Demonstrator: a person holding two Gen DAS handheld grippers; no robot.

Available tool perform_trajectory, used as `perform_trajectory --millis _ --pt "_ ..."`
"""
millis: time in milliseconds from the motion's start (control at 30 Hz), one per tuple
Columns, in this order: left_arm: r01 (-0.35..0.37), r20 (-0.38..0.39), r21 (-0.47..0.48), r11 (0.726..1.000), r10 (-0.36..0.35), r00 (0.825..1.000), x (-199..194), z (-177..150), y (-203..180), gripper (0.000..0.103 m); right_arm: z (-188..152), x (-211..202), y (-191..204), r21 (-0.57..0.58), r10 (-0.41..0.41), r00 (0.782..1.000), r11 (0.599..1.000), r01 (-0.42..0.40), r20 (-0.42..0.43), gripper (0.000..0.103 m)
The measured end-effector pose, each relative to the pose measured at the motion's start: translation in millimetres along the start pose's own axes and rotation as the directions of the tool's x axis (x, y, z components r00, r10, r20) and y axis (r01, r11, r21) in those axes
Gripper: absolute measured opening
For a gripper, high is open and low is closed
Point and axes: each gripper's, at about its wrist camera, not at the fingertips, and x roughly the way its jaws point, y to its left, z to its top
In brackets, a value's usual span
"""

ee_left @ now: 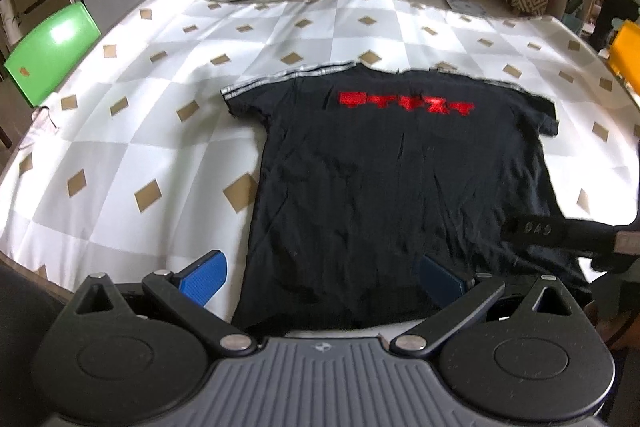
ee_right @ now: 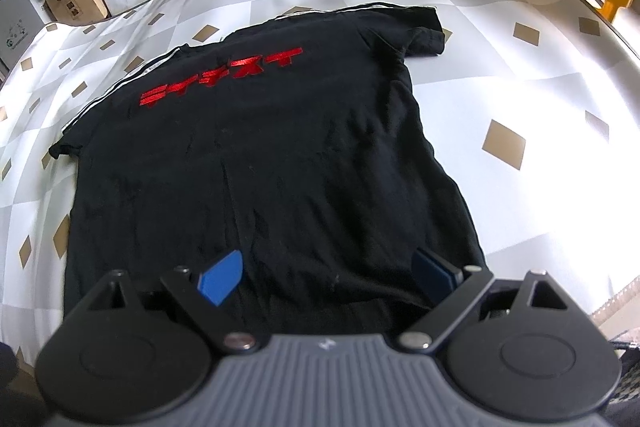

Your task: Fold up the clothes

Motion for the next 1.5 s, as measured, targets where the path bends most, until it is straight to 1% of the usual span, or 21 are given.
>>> perform_trajectory --millis 267,433,600,800,967,1100,1300,1400,1500 --pt "0.006 -0.06 -0.012 1.0 -0.007 0.998 26.6 -6.4 1.7 0.103 -2.2 8.5 -0.3 -0.004 -0.004 1.0 1.0 0.004 -0.009 0.092" --pt "0.0 -0.099 -0.004 1.0 0.0 0.995 47.2 -10.1 1.5 0.103 -4.8 19.0 0.7 -0.016 -0.006 1.0 1.0 0.005 -0.026 0.092" --pt "-0.003 -0.14 0.0 1.0 0.003 0.99 68.3 -13.7 1.0 0.103 -2.3 23.3 -4.1 0.009 -0.003 1.0 1.0 0.003 -0.018 0.092" --pt "-0.008 -0.173 0.002 1.0 0.008 0.985 94.8 -15.2 0.4 0.103 12.7 16.2 -36.3 0.129 -0.027 0.999 0.991 0.024 0.023 0.092" --pt "-0.01 -0.18 0.011 1.0 0.012 0.984 112.2 -15.2 -0.6 0.103 19.3 13.5 -72.0 0.28 -0.025 0.999 0.96 0.016 0.029 0.092" --pt "-0.005 -0.183 0.004 1.0 0.006 0.983 121.4 -16.3 0.4 0.103 16.9 19.5 -79.4 0.343 0.025 0.999 0.939 -0.035 0.033 0.092" --pt "0.006 -0.179 -0.022 1.0 -0.01 0.984 128.6 -17.1 4.4 0.103 15.8 29.9 -57.6 0.267 0.122 0.991 0.955 -0.13 0.049 0.092" --pt "-0.012 -0.182 -0.019 1.0 0.008 0.983 134.2 -18.7 5.7 0.103 16.1 35.7 -50.9 0.251 0.133 0.991 0.958 -0.137 0.036 0.092" --pt "-0.025 -0.21 -0.037 0.999 0.017 0.978 141.7 -23.1 11.4 0.103 14.6 43.1 -50.9 0.261 0.126 0.992 0.957 -0.126 0.015 0.092"
